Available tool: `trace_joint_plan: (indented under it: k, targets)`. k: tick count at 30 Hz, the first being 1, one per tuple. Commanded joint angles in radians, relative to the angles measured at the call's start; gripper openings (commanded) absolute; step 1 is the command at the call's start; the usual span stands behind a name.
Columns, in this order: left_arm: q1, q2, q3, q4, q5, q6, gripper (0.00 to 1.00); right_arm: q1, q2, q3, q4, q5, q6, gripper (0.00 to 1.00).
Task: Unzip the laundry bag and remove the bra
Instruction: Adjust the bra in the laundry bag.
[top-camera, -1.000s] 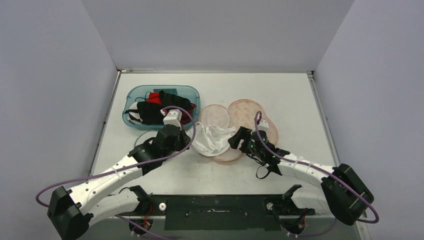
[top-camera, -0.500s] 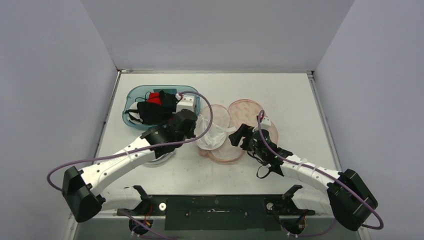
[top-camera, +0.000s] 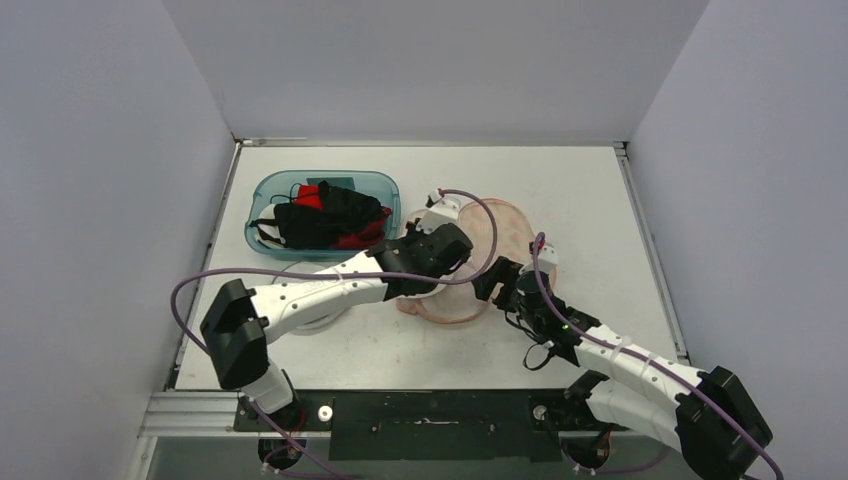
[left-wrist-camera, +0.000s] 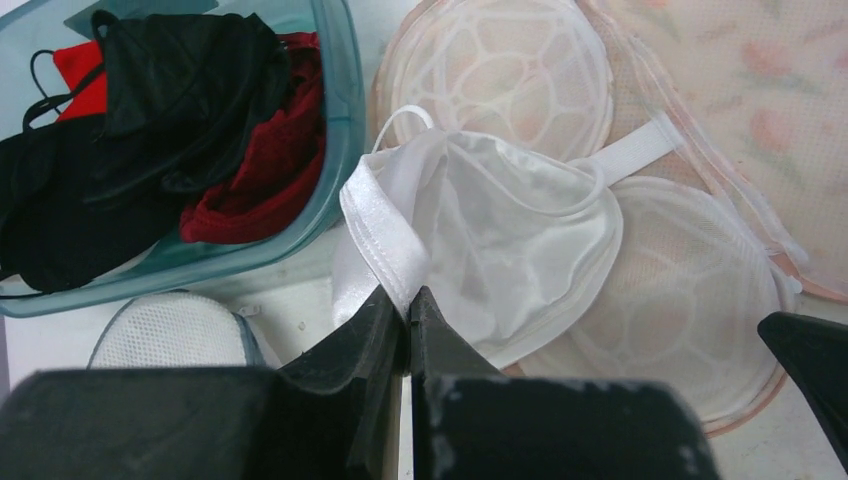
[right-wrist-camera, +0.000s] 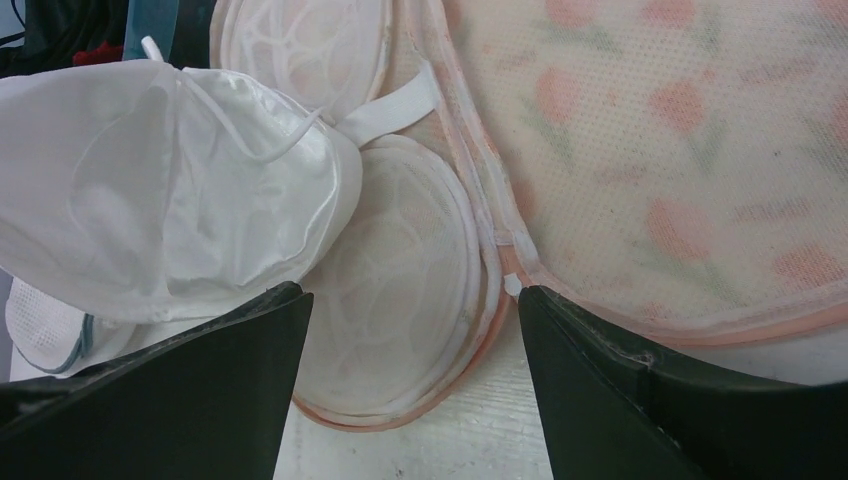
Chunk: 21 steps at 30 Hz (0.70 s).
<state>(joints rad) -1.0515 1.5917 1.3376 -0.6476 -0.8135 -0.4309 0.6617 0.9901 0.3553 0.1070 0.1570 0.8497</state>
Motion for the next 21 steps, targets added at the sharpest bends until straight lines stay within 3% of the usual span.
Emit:
trace_joint_plan:
  k: [1,17,19,21]
  targets:
    - [-0.023,0.069,0.105,0.012,-0.018,0.034,0.0,-0.003,-0.042,-0.026,-0.002,0.032,0.018,0.78]
    - [-0.039,0.305,0.133,0.184,0.145,0.017,0.0,-0.006,-0.089,-0.08,0.039,-0.004,0.012,0.79]
    - [-0.033,0.318,0.134,0.203,0.158,0.019,0.05,-0.005,-0.103,-0.085,0.036,-0.007,0.011,0.79]
    - [-0.029,0.326,0.137,0.215,0.179,0.02,0.21,-0.005,-0.115,-0.089,0.03,-0.007,0.01,0.79]
